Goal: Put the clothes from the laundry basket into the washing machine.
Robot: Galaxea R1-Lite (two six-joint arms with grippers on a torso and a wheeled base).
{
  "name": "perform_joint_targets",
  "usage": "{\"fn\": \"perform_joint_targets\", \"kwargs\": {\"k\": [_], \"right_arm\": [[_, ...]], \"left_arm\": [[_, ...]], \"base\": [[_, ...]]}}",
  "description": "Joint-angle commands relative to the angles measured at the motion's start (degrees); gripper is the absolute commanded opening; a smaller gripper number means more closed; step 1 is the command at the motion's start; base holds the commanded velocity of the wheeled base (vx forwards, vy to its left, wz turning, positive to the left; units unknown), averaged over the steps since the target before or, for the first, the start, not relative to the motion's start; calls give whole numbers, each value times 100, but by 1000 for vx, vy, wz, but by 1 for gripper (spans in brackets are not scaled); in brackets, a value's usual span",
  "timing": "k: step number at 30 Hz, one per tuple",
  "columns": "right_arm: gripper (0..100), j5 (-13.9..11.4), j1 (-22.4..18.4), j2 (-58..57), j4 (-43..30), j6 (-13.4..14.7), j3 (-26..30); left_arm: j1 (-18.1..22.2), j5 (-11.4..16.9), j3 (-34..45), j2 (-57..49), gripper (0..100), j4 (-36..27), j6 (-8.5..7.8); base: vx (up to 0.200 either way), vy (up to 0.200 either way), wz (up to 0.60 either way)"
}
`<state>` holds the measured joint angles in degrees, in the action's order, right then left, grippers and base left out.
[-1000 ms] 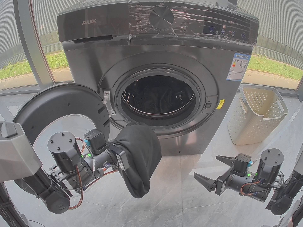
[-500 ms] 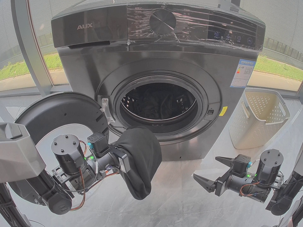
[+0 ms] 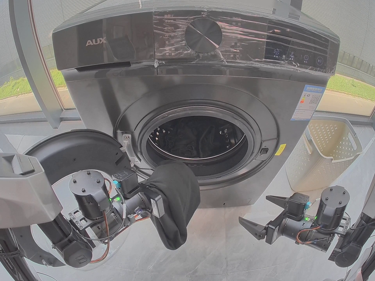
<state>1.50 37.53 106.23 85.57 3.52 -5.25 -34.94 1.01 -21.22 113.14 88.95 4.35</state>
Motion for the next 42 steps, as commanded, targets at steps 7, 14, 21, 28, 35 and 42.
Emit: {"fn": "perform_joint_targets", "kwargs": {"k": [7, 14, 21, 28, 35, 42], "right_arm": [[100, -1, 8, 12, 4, -1, 16], [100, 8, 17, 12, -5, -1, 24], [100, 17, 175, -6, -5, 8, 68], [100, 105, 369, -58, -5, 70, 156], [100, 105, 404, -50, -5, 78, 191], [100, 105, 448, -41, -5, 78, 183]], "left_arm": [[-83, -84, 4, 41, 0, 25, 31], [-101, -92, 48, 85, 0, 25, 31], [-171, -75, -998, 788, 0, 25, 4], [-171, 13, -2228, 1588, 0, 8, 119], [-145, -110, -3221, 2230, 0, -273, 127], [-154, -163, -3784, 2450, 0, -704, 206]], "base": [[0, 0, 0], [0, 0, 0], [0, 0, 0], [0, 0, 0], [0, 0, 0], [0, 0, 0]]}}
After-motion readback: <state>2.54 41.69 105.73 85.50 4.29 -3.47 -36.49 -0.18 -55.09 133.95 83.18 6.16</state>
